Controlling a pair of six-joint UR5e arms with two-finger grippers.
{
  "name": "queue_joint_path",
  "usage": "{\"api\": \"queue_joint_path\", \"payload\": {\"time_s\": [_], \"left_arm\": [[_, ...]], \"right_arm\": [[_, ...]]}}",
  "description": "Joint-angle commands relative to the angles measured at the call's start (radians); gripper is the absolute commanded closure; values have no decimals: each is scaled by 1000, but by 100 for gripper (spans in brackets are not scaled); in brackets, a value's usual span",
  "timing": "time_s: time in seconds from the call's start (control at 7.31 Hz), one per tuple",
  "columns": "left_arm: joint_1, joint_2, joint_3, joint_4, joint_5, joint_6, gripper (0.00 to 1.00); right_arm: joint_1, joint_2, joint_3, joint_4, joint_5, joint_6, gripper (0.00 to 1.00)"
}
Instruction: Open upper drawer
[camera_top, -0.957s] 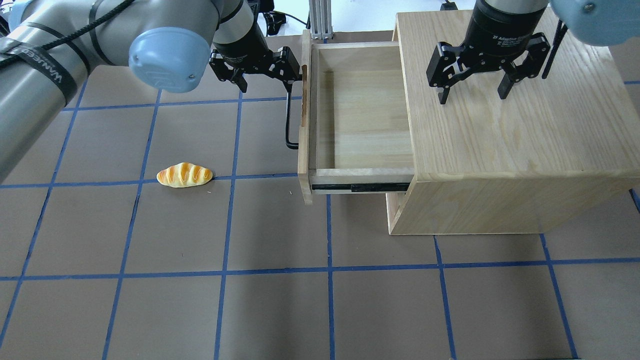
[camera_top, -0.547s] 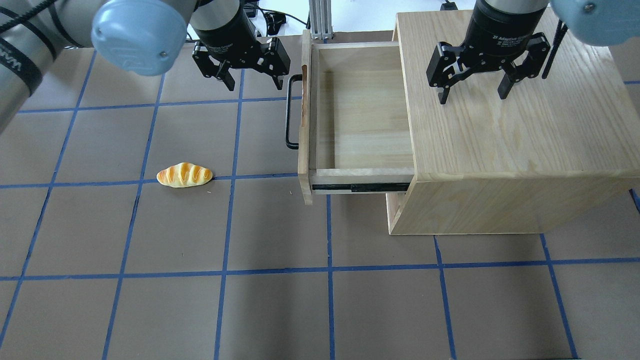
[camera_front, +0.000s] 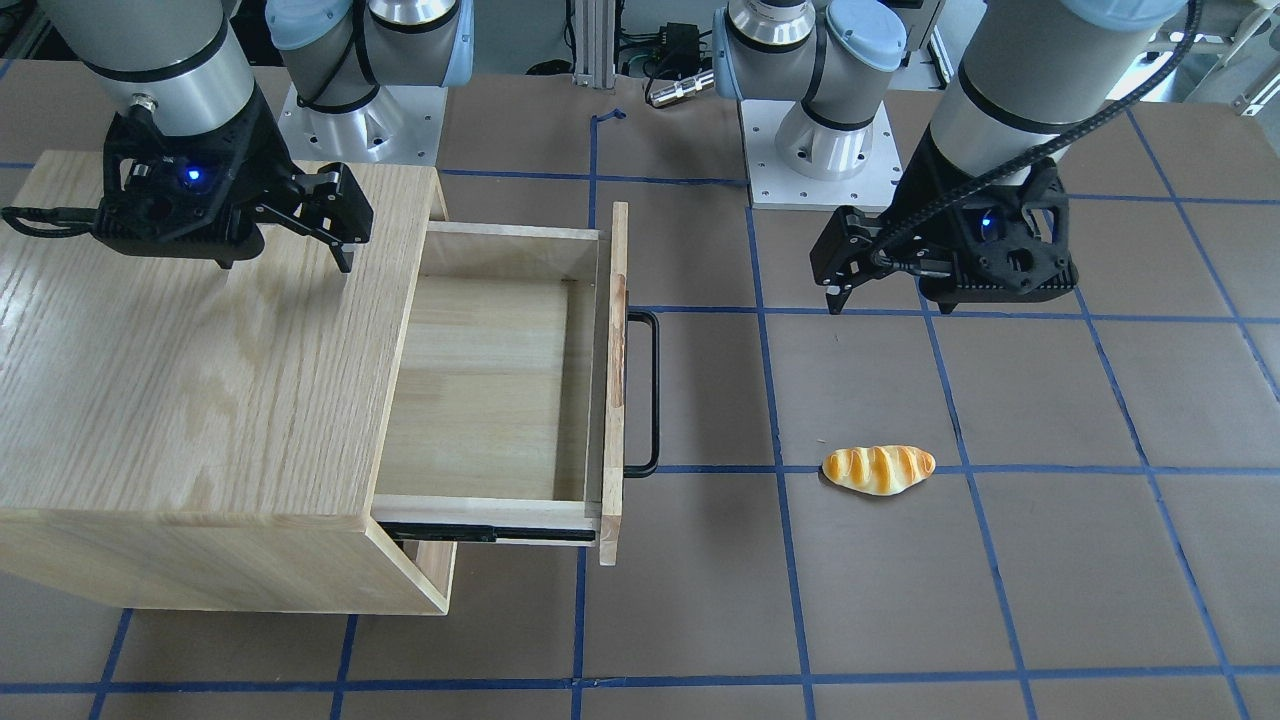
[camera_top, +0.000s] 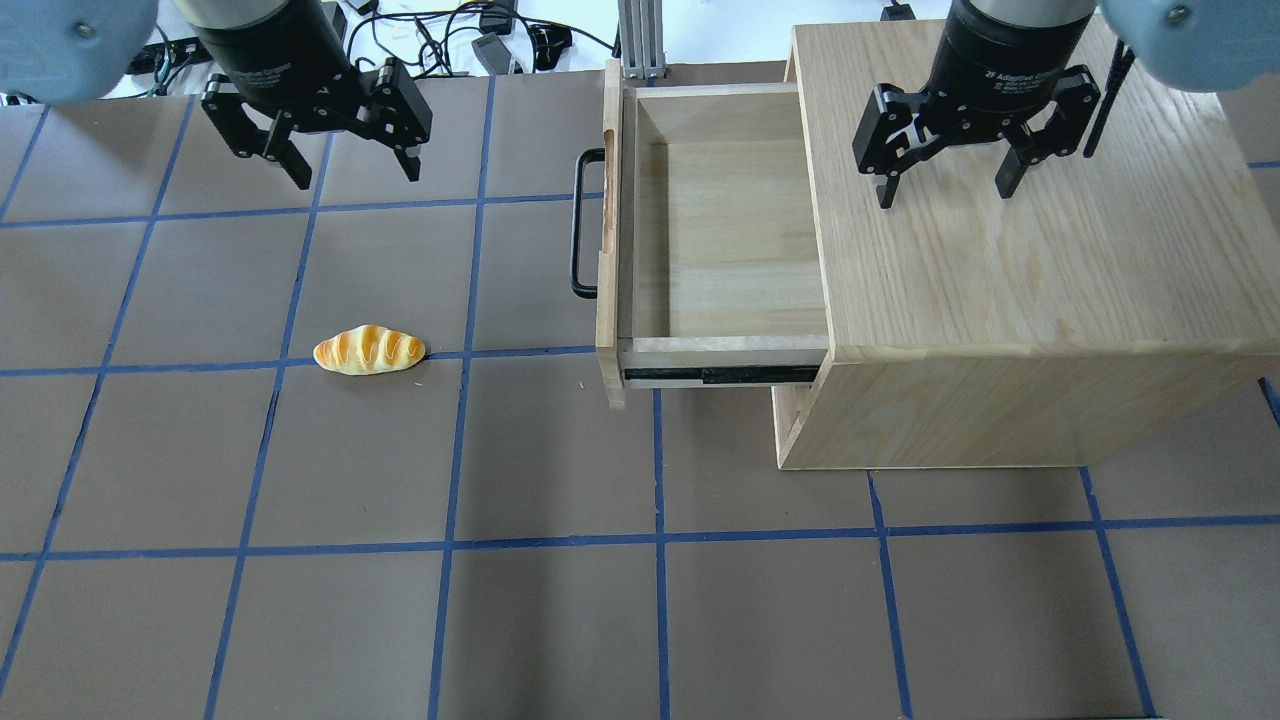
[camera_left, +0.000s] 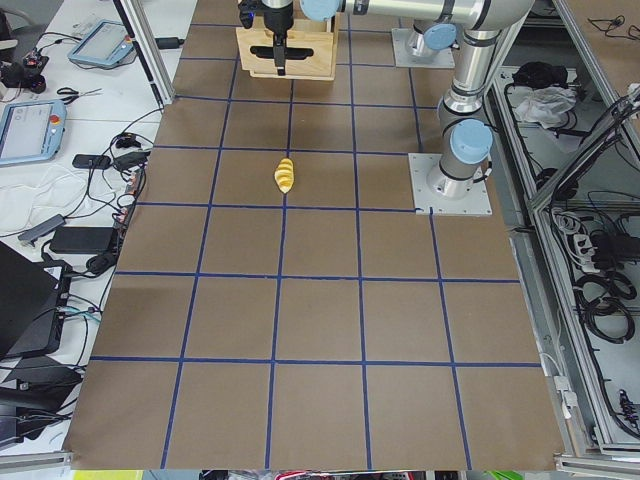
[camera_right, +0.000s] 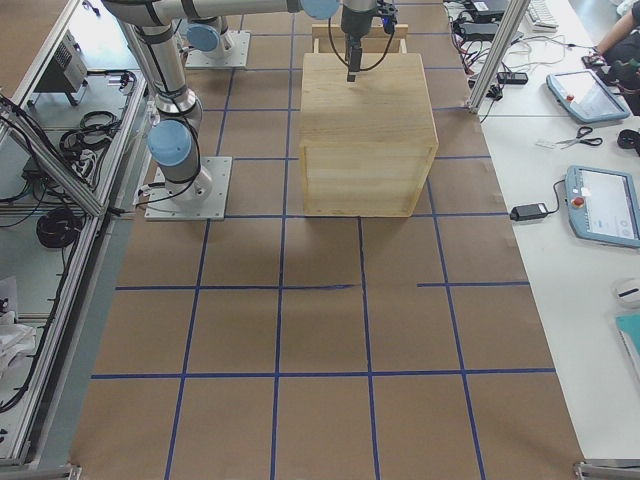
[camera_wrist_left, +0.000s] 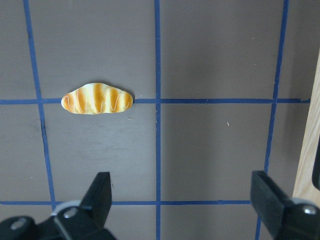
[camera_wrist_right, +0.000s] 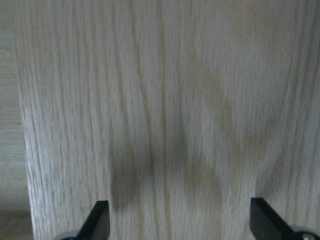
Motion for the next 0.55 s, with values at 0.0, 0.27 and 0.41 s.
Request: {"api": "queue_joint_path", "payload": {"time_s": [0.0,0.27,0.41], "left_arm": [[45,51,-35,-1,68,52,0],[44,54,-35,-6,41,50,0],[39,66,-44,-10,-11,49,0]], "right_arm": [[0,0,1,0,0,-1,0],[0,0,-1,0,0,-1,0],[0,0,-1,0,0,0,0]]}}
